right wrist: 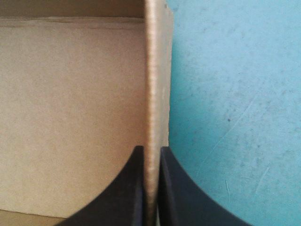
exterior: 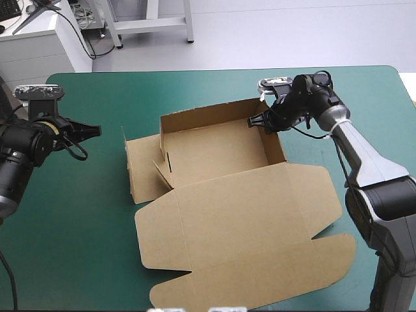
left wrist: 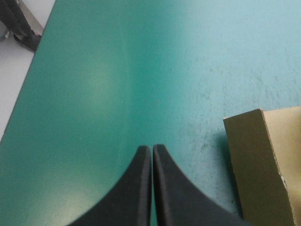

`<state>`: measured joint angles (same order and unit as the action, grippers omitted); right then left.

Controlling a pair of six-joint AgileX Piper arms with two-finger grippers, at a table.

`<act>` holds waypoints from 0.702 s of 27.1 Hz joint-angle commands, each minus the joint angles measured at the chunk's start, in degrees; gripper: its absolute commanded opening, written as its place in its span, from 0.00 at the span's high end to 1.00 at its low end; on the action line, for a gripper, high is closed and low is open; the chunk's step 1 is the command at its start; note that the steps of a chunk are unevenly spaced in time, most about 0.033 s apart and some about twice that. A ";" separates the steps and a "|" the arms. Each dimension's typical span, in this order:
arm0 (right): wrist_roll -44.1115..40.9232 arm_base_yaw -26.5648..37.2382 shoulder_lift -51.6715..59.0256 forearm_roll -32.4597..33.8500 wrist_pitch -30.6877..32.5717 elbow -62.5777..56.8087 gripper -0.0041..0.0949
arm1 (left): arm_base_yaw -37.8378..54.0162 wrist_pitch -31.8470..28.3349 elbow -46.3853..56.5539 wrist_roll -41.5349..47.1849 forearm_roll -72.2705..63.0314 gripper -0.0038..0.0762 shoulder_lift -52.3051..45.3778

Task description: Fold the box

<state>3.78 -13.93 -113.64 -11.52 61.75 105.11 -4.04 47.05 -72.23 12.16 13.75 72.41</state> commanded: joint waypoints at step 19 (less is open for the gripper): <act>-0.93 -0.16 4.88 7.38 9.85 16.19 0.48 | 1.89 1.52 -1.44 -5.12 -6.69 0.96 2.97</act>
<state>2.87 -14.20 -113.73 -3.41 70.90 119.05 -2.45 50.72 -72.23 7.19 7.34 76.71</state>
